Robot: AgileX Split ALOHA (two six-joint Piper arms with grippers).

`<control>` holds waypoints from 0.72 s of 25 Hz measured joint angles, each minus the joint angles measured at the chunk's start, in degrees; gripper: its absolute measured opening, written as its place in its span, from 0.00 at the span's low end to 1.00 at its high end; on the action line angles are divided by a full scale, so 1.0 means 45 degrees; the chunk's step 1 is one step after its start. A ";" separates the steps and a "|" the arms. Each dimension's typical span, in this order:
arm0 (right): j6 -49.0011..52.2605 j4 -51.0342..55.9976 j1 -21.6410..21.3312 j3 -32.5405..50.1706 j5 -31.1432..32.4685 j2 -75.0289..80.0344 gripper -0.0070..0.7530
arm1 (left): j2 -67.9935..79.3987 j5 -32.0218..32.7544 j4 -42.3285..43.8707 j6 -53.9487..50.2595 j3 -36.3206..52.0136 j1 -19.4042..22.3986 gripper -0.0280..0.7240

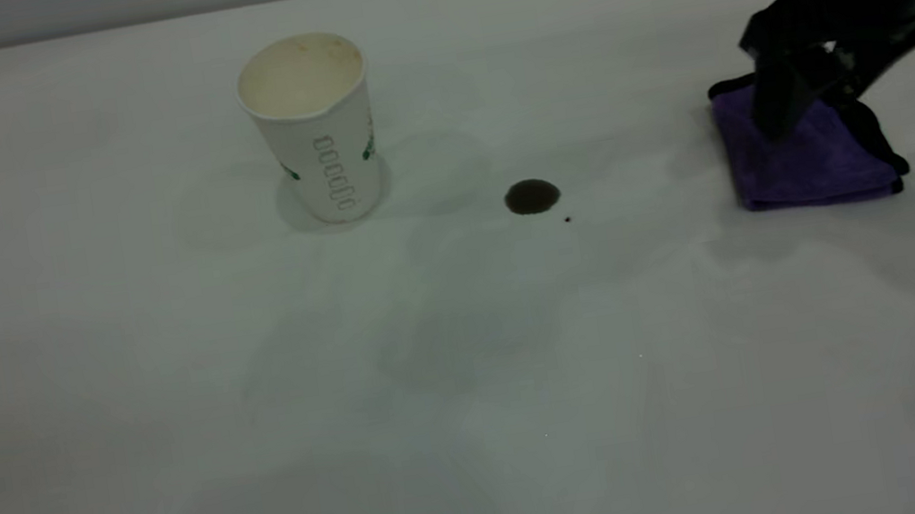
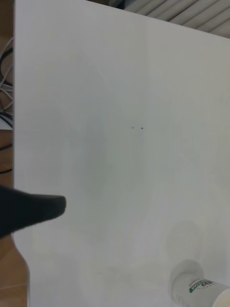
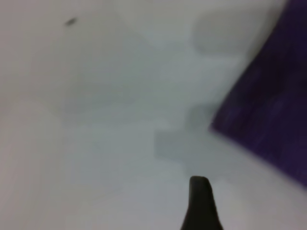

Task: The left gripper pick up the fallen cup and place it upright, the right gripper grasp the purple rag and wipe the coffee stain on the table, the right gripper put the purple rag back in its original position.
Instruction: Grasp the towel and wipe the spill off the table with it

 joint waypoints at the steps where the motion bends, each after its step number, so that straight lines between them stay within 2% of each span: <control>1: 0.0403 -0.0617 0.0000 -0.0495 0.0123 0.0459 0.80 | 0.0000 0.0000 0.0000 0.0000 0.0000 0.0000 0.77; 8: 0.3030 -0.3898 0.0000 -0.3439 0.1562 0.2905 0.79 | 0.0000 0.0000 0.0000 0.0000 0.0000 0.0000 0.77; 13: 0.3164 -0.3894 0.0000 -0.4685 0.2008 0.3889 0.79 | 0.0000 0.0000 0.0000 0.0000 0.0000 0.0000 0.77; 18: 0.3164 -0.3729 0.0000 -0.4963 0.1990 0.4265 0.77 | 0.0000 0.0003 0.0000 0.0000 0.0000 0.0000 0.77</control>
